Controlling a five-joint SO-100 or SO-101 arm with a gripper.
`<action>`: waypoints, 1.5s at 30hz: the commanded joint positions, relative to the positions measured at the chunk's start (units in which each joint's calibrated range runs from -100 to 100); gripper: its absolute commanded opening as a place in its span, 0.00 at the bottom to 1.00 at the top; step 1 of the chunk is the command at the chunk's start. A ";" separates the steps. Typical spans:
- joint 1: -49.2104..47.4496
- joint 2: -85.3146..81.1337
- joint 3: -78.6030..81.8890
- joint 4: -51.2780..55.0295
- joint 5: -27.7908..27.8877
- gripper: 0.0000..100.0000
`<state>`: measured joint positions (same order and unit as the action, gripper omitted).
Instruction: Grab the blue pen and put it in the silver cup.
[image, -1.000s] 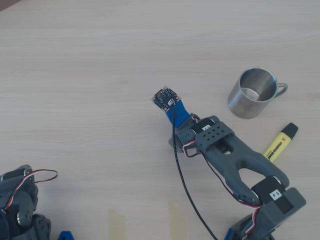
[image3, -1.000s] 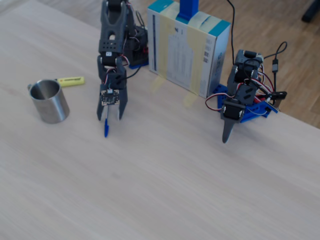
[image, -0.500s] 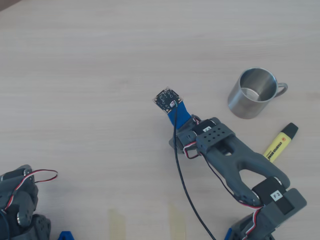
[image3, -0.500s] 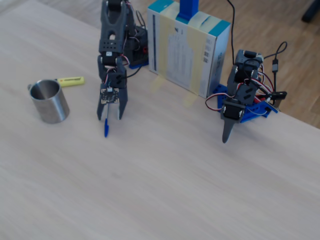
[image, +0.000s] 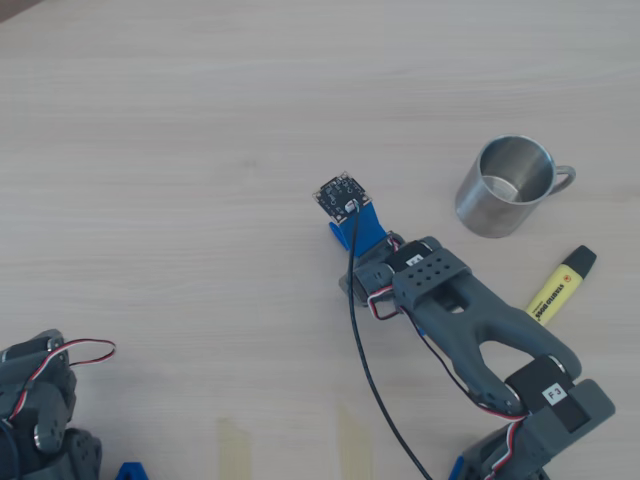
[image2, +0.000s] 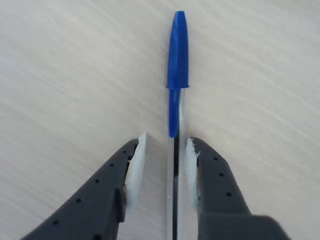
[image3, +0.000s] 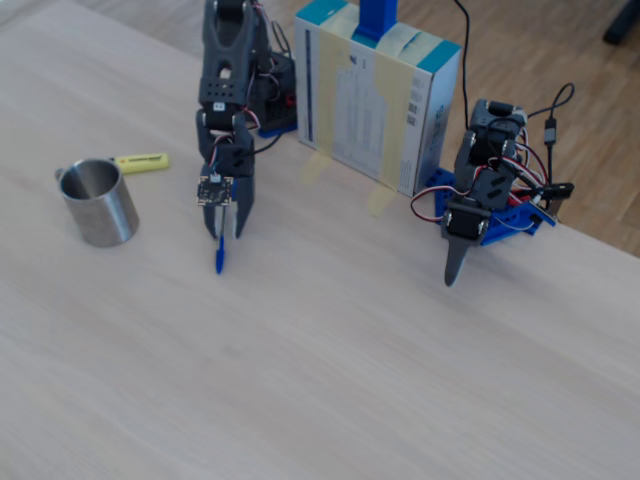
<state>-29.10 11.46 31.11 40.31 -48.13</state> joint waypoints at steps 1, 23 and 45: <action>-0.31 -0.24 1.23 0.23 -0.35 0.07; 0.04 -0.74 1.41 0.83 -0.35 0.02; -0.75 -12.79 5.76 0.57 -0.35 0.02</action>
<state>-29.60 2.71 36.34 41.40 -48.23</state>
